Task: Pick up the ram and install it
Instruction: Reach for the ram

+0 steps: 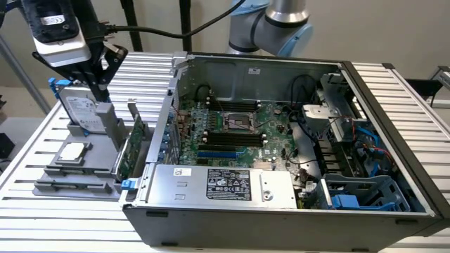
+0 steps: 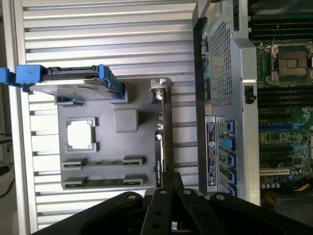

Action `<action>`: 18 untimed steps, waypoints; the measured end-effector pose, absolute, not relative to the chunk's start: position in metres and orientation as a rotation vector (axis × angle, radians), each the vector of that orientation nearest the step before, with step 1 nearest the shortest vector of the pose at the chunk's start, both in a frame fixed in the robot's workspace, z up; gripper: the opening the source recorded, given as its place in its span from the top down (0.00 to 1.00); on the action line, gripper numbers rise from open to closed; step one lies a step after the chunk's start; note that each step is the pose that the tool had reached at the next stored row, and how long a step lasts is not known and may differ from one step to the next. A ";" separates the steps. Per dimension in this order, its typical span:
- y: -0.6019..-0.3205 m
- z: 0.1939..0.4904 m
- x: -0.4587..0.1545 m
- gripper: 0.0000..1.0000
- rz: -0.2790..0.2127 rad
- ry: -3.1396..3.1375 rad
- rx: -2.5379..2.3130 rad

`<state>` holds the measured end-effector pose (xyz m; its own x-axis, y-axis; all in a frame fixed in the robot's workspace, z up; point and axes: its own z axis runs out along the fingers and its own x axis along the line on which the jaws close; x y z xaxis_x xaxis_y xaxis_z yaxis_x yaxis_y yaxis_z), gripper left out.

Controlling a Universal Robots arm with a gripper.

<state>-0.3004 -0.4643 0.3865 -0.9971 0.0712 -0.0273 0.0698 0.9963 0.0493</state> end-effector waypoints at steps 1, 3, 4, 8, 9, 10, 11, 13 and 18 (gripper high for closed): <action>-0.465 0.386 -0.305 0.89 0.075 3.110 0.110; -0.467 0.385 -0.314 0.89 0.075 3.110 0.110; -0.468 0.384 -0.319 0.89 0.075 3.110 0.110; -0.471 0.382 -0.337 0.89 0.075 3.110 0.110; -0.472 0.381 -0.341 0.89 0.075 3.110 0.110; -0.472 0.380 -0.346 0.89 0.075 3.110 0.110; -0.473 0.380 -0.350 0.89 0.075 3.110 0.110; -0.475 0.378 -0.357 0.89 0.075 3.110 0.110; -0.481 0.375 -0.369 0.89 0.075 3.111 0.110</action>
